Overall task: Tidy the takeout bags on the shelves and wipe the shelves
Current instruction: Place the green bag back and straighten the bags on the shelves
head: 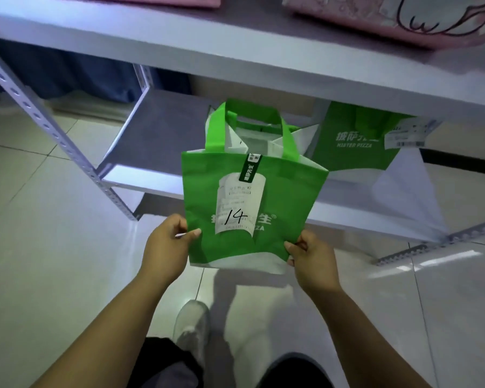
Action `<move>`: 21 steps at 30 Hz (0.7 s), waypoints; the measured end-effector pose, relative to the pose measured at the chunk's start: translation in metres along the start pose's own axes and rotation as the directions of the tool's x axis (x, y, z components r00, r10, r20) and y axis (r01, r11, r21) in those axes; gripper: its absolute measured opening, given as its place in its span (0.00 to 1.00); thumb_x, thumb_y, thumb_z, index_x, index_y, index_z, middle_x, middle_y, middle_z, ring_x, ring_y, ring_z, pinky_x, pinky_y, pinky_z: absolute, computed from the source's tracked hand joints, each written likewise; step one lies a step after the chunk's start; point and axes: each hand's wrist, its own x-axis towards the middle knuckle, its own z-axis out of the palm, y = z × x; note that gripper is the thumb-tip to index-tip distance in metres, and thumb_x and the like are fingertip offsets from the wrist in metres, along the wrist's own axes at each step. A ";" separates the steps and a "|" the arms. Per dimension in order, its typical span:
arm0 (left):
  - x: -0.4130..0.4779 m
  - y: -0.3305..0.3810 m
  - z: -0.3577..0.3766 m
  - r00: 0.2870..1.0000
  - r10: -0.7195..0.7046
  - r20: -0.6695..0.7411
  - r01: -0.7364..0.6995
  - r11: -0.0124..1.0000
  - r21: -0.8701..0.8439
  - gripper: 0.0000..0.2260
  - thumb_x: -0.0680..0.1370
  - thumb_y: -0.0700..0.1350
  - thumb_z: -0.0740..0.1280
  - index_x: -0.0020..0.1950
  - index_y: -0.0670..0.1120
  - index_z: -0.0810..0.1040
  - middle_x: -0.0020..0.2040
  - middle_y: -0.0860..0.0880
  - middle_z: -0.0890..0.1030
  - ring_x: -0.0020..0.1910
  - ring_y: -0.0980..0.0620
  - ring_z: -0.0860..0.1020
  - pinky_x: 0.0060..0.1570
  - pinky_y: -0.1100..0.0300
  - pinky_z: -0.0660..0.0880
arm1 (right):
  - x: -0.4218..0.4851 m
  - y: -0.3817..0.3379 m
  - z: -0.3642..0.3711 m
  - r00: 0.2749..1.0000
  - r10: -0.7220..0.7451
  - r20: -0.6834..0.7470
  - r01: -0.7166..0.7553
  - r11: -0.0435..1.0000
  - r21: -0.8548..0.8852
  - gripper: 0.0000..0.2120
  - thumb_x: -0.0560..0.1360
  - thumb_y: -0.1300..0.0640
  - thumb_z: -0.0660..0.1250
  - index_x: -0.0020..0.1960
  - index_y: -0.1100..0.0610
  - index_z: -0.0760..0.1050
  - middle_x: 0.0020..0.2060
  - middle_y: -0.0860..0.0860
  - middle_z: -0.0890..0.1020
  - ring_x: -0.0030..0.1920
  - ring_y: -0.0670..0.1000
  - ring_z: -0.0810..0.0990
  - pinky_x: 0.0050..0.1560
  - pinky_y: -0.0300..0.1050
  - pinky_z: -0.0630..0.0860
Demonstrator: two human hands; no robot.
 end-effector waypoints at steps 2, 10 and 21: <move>-0.019 0.010 -0.018 0.999 -0.054 0.002 0.054 0.998 0.011 0.10 0.75 0.39 0.67 0.36 0.44 0.70 0.41 0.47 0.81 0.45 0.42 0.79 0.49 0.39 0.76 | -0.021 -0.017 -0.004 0.999 0.029 0.020 -0.029 0.999 -0.015 0.07 0.75 0.61 0.64 0.39 0.53 0.76 0.35 0.50 0.80 0.38 0.53 0.79 0.44 0.54 0.80; -0.126 0.074 -0.089 0.984 -0.168 -0.066 0.165 0.985 -0.041 0.12 0.75 0.38 0.67 0.34 0.47 0.70 0.39 0.49 0.81 0.44 0.44 0.79 0.49 0.40 0.77 | -0.116 -0.106 -0.053 0.993 0.054 0.101 -0.046 0.996 -0.072 0.11 0.76 0.62 0.63 0.36 0.52 0.71 0.31 0.51 0.76 0.32 0.49 0.72 0.35 0.46 0.74; -0.258 0.201 -0.188 0.979 -0.066 -0.193 0.043 0.992 -0.118 0.12 0.75 0.40 0.67 0.34 0.53 0.73 0.40 0.54 0.81 0.44 0.48 0.80 0.49 0.40 0.77 | -0.226 -0.248 -0.147 0.984 -0.137 0.113 0.145 0.987 -0.072 0.12 0.76 0.62 0.63 0.35 0.53 0.68 0.30 0.47 0.74 0.31 0.45 0.70 0.28 0.33 0.62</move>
